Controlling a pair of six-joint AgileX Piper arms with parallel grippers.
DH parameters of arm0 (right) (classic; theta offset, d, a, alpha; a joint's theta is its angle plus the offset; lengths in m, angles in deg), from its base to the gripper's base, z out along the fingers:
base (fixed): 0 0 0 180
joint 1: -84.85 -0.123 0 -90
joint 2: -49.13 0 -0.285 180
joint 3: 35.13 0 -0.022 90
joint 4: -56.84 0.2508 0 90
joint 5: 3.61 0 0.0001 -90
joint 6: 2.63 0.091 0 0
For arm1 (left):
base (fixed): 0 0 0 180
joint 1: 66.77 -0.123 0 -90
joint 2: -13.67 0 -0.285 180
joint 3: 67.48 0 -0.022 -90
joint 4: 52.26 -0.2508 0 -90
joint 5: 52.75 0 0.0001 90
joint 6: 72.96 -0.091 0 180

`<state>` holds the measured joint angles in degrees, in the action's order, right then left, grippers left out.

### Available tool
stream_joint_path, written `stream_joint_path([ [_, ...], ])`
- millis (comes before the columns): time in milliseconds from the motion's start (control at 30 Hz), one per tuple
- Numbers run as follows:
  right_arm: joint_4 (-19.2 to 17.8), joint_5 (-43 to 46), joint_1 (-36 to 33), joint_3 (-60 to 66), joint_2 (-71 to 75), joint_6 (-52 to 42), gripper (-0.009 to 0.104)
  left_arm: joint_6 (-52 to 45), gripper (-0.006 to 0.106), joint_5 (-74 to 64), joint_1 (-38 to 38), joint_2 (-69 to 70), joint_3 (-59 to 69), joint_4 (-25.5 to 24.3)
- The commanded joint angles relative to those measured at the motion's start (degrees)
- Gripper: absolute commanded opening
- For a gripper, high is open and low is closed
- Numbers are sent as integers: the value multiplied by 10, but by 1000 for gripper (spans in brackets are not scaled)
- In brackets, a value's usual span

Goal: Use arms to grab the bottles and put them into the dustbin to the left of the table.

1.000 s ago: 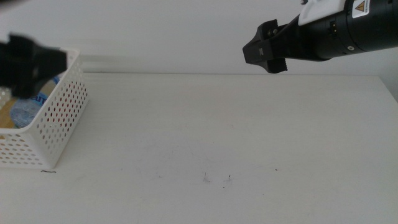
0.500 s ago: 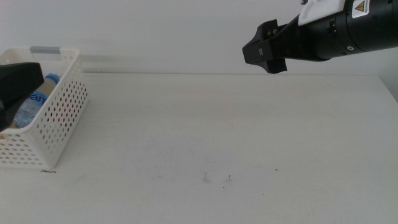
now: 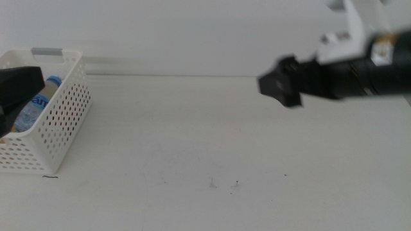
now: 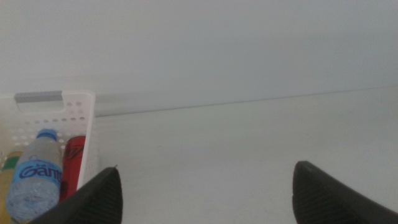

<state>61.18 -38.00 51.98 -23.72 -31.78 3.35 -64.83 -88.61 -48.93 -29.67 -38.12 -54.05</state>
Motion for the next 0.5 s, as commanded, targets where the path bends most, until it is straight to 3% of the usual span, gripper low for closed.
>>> stream_joint_path([
  [0, -1, 62, 22, 67, 44, -5, 91, 7, 94, 0, -3, 14, 11, 14],
  [133, -18, 218, 73, 218, 155, -5, 91, 7, 94, 70, -37, 61, 92, 24],
  [200, -43, 274, 102, 295, 237, -5, 91, 7, 94, 139, -66, 98, 165, 34],
  [300, -113, 288, 156, 411, 362, -5, 91, 7, 94, 230, -109, 148, 274, 72],
  [400, -80, 279, 221, 504, 486, -5, 91, 7, 94, 247, -139, 207, 358, 87],
  [467, -77, 279, 257, 558, 563, -5, 91, 7, 94, 241, -153, 255, 398, 87],
])
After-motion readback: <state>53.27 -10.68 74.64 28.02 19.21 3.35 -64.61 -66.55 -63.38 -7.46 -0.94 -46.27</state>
